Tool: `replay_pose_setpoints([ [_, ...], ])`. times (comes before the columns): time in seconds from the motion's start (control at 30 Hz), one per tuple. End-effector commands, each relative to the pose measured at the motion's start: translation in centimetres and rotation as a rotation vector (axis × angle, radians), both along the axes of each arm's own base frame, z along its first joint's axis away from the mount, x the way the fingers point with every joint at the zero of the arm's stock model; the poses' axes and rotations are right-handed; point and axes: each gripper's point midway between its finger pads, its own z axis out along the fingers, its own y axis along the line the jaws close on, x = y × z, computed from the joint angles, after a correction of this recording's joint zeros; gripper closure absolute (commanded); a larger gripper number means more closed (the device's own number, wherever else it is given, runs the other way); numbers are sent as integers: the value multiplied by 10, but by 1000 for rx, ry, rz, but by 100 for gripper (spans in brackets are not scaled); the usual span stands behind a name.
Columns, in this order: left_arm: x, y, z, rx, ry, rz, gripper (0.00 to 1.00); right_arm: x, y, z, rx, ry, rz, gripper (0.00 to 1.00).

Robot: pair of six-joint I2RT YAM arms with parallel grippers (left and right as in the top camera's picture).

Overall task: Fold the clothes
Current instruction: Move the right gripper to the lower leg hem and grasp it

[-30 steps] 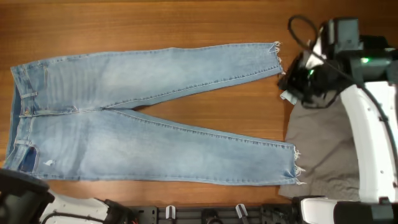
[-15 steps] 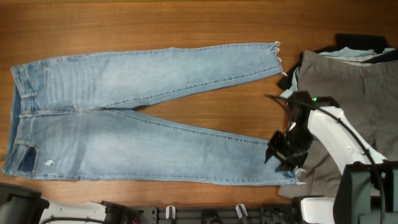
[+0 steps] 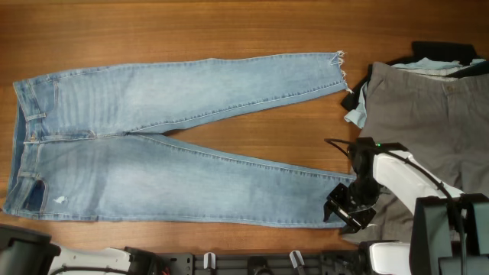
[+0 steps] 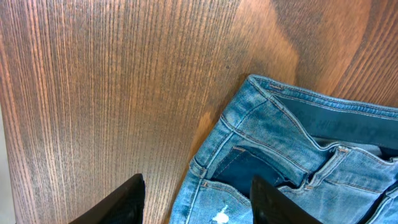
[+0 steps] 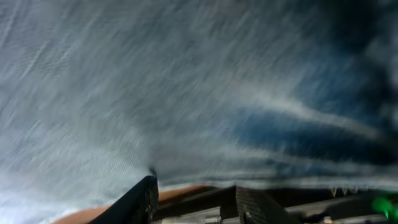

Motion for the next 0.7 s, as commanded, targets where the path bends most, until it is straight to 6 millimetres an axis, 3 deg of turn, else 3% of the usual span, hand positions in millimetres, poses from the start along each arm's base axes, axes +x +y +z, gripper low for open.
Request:
replay_pose_setpoints([
  [0.0,2,-1,-2,-2,-3,-19,46,6,-16,-9,-119,-23,-45,62],
  [0.1,2,-1,-2,-2,-3,-19,46,16,-22,-15,-158,-68,-44,81],
  [0.23,2,-1,-2,-2,-3,-19,45,22,-29,-15,-189,-94,-7,96],
  [0.4,2,-1,-2,-1,-2,-36,46,37,-19,0,-82,-164,85,96],
  [0.6,1,-4,-12,-3,-5,-56,44,78,0,31,37,-347,116,96],
  [0.67,10,-5,-22,6,-55,-119,42,90,4,43,55,-402,111,96],
])
